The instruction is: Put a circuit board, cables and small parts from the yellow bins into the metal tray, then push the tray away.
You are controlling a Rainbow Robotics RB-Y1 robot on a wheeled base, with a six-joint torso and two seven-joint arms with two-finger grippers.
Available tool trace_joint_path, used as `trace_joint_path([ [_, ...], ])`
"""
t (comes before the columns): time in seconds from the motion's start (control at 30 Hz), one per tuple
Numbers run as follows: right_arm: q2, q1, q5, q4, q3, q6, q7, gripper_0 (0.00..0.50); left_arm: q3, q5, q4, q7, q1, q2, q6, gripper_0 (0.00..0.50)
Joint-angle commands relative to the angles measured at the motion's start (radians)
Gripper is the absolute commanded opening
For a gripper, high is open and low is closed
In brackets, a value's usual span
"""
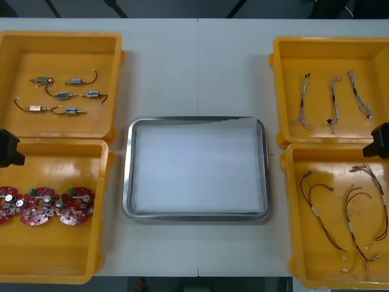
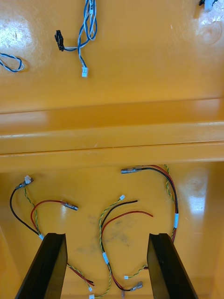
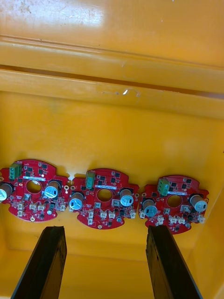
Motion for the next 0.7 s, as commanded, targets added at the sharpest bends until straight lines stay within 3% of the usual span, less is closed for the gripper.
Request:
trace_joint_path([
  [0.03, -0.005, 0.009, 0.007, -0.002, -0.023, -0.002, 0.003, 0.5, 0.013, -0.006, -0.018, -0.093, 0.01, 0.05, -0.009, 0.5],
  [0.7, -0.005, 0.009, 0.007, -0.002, -0.023, -0.002, 0.003, 0.5, 0.013, -0.006, -0.018, -0.093, 0.01, 0.05, -0.009, 0.5],
])
